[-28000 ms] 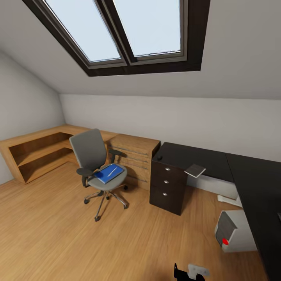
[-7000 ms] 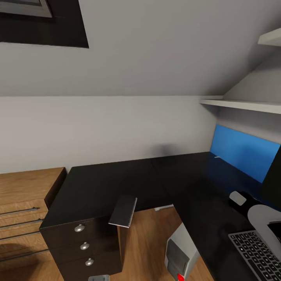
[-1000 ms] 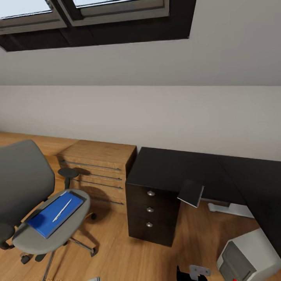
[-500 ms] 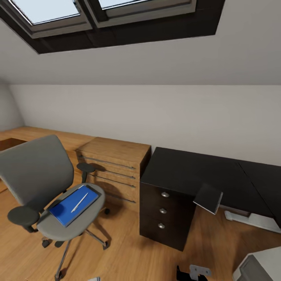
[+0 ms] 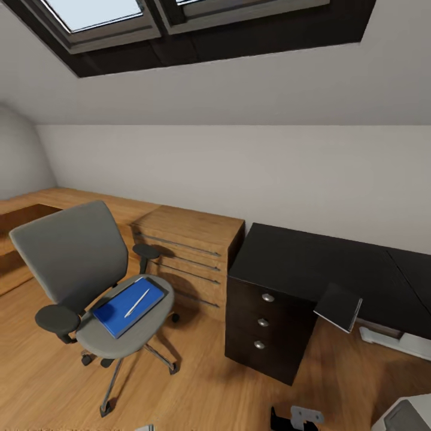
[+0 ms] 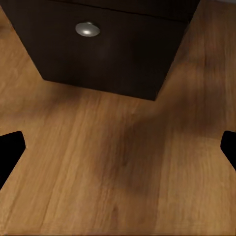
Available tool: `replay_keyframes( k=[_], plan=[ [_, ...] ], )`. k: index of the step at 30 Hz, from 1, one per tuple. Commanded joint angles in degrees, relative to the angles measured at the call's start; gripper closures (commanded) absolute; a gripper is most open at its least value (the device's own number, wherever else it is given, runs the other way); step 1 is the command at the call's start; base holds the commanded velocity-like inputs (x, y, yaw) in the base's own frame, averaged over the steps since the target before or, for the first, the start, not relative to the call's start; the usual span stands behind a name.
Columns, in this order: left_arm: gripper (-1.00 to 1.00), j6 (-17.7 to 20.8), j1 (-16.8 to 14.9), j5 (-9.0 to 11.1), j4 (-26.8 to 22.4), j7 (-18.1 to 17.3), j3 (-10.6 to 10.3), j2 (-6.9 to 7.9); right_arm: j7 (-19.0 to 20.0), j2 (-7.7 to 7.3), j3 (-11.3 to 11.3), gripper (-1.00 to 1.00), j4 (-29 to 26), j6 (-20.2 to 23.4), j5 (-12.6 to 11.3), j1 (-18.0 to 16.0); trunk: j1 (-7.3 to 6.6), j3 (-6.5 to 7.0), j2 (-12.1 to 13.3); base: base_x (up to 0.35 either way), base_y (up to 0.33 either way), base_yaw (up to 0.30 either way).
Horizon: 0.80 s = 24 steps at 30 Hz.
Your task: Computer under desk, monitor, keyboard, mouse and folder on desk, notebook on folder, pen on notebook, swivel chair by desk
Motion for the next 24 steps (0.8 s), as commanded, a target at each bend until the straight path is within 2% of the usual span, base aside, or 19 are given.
replay_keyframes(
  k=[1, 9, 24],
  plan=[
    [-1.0, -1.0, -0.1, 0.6, 0.0, 0.2, -0.5, 0.03, -0.3, 0.02, 0.5, -1.0, 0.1, -0.2, -0.3, 0.0, 0.0, -0.14, 0.0, 0.0, 0.303, 0.13],
    [-1.0, -2.9, -0.1, 0.7, 0.0, 0.2, -0.5, 0.03, -0.3, 0.04, 0.6, -1.0, 0.1, -0.2, -0.3, -0.1, 0.0, -0.79, 0.0, 0.087, 0.304, 0.13],
    [-1.0, -3.0, -0.1, 0.8, 0.0, 0.2, -0.5, 0.03, -0.3, 0.04, 0.7, -1.0, 0.1, -0.3, 0.0, -0.1, 0.0, -2.02, 0.0, 0.013, 0.029, 0.131]
  ],
)
